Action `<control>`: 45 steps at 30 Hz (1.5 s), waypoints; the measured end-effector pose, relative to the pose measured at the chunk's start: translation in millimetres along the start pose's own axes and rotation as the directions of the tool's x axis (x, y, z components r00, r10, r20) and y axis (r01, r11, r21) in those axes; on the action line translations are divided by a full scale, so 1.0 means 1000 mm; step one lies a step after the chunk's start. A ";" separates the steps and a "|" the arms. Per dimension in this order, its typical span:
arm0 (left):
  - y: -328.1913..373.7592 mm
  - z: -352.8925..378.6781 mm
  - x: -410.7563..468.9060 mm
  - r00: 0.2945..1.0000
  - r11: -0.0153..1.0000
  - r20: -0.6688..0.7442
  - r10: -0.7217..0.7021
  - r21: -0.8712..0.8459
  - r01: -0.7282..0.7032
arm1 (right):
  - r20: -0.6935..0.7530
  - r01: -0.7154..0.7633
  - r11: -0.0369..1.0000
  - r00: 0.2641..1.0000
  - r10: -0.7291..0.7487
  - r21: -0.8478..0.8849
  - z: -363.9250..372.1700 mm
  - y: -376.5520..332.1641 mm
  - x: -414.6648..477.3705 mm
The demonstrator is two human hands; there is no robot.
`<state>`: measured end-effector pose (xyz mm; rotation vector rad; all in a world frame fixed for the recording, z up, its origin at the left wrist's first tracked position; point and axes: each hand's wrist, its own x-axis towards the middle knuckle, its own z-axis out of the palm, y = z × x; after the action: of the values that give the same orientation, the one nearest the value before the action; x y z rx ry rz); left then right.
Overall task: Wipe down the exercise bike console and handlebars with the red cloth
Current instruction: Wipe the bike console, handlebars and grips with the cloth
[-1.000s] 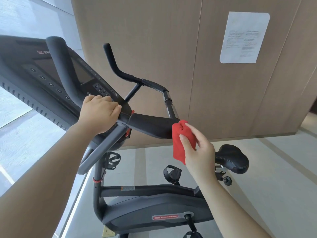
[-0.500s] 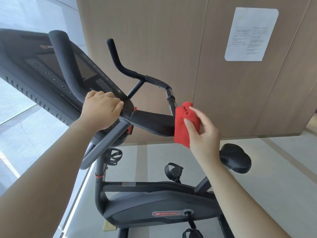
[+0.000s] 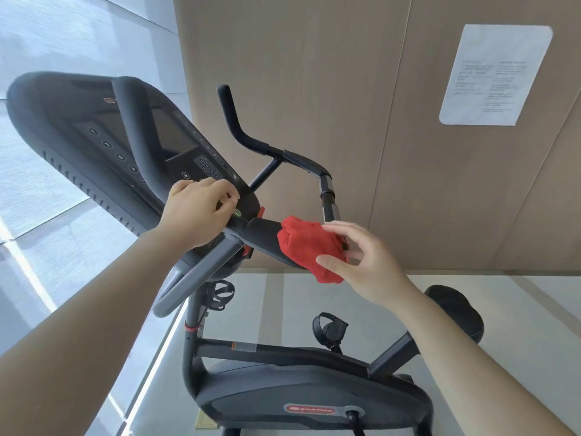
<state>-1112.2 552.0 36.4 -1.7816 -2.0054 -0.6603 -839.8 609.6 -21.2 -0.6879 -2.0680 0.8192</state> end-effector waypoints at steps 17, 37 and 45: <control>0.113 0.033 -0.019 0.902 0.947 0.294 0.317 -0.139 -0.288 | -0.207 -0.133 0.991 0.969 0.133 0.013 -0.047 0.033 -0.009; 0.169 0.047 -0.098 0.924 0.977 -0.319 -0.212 -0.080 0.197 | 0.354 0.131 0.960 0.910 -0.215 0.247 -0.056 0.078 0.043; 0.178 0.035 -0.134 0.721 0.803 -0.355 -0.595 -0.297 0.516 | 0.422 0.380 0.918 0.819 -0.389 0.109 -0.034 0.067 0.059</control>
<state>-918.0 478.7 -50.7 -0.9348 -2.1928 -1.3296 -831.0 704.7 -27.0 -0.0484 -2.4828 0.8037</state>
